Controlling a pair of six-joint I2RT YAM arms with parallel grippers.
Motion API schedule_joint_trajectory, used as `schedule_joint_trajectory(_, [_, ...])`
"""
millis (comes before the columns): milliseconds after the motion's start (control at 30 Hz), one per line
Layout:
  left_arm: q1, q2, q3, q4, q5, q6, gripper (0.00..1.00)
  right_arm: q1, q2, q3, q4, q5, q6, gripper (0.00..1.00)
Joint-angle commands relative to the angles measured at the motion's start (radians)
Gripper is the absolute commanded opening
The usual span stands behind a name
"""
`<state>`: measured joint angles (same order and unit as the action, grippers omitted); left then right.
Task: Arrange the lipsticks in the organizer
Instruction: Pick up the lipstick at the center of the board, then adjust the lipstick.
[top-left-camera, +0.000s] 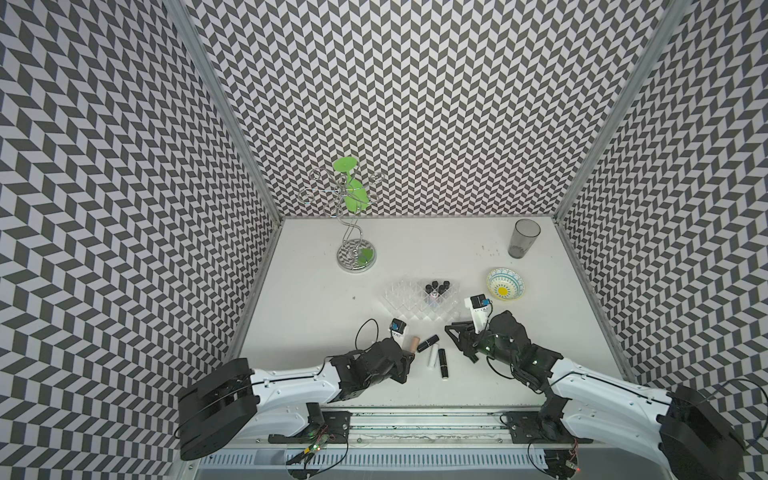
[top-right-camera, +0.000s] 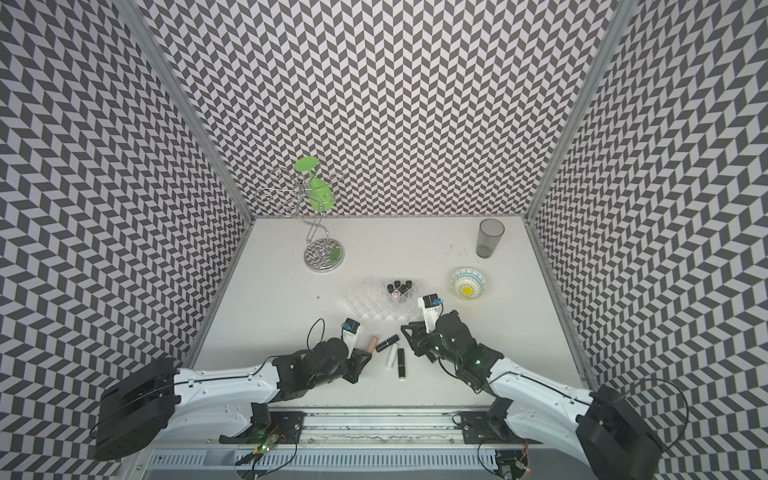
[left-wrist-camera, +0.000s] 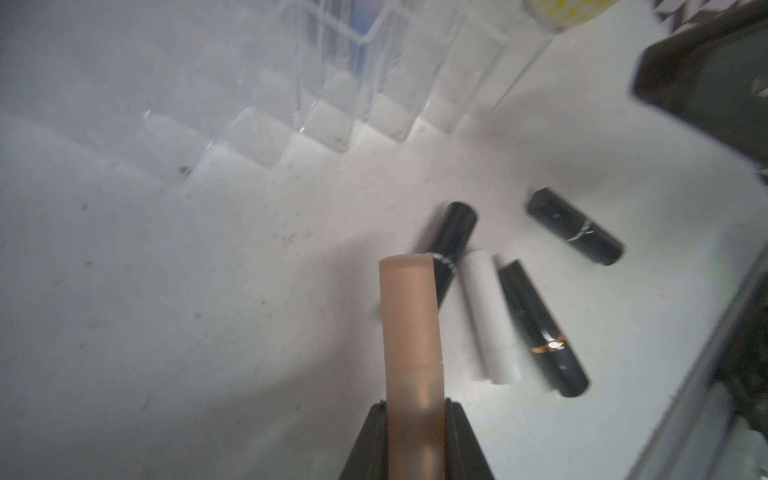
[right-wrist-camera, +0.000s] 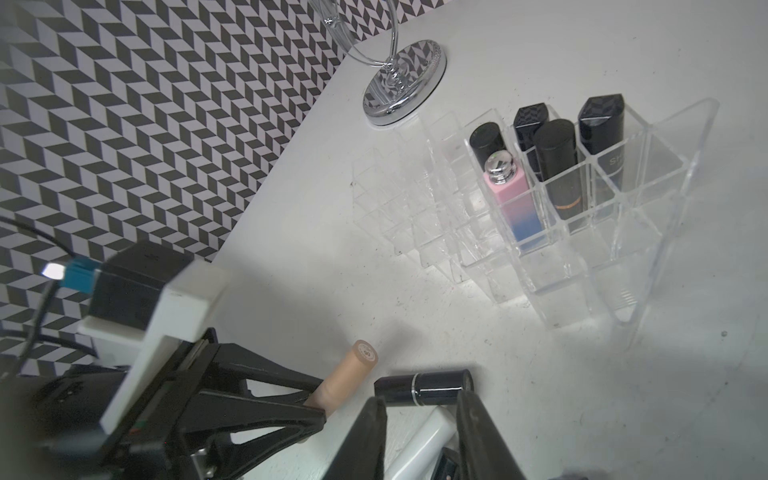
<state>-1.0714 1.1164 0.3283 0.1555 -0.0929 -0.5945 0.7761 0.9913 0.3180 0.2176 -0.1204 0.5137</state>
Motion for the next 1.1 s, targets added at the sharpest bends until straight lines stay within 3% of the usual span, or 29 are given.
schedule_joint_trajectory(0, [0.027,-0.096,-0.02,0.165,0.209,0.09,0.0,0.005,-0.055,-0.008,0.03,-0.082,0.015,0.34])
schedule_joint_trajectory(167, [0.118,-0.184,-0.064,0.271,0.372,0.039,0.0,0.007,-0.181,-0.027,0.005,-0.175,0.049,0.35])
schedule_joint_trajectory(300, [0.14,-0.177,-0.063,0.323,0.384,0.022,0.0,0.02,-0.258,-0.038,-0.01,-0.233,0.064,0.38])
schedule_joint_trajectory(433, [0.14,-0.143,-0.046,0.352,0.426,0.045,0.0,0.022,-0.282,-0.045,0.015,-0.205,0.109,0.44])
schedule_joint_trajectory(600, [0.14,-0.127,-0.061,0.394,0.445,0.046,0.0,0.018,-0.195,-0.049,0.146,-0.211,0.146,0.47])
schedule_joint_trajectory(833, [0.14,-0.109,-0.061,0.371,0.461,0.065,0.0,0.018,-0.008,0.039,0.185,-0.289,0.112,0.48])
schedule_joint_trajectory(967, [0.14,-0.103,-0.069,0.358,0.449,0.067,0.0,0.017,0.016,0.017,0.269,-0.329,0.15,0.48])
schedule_joint_trajectory(1067, [0.142,-0.114,-0.079,0.349,0.425,0.061,0.0,0.015,-0.02,0.012,0.229,-0.32,0.148,0.48])
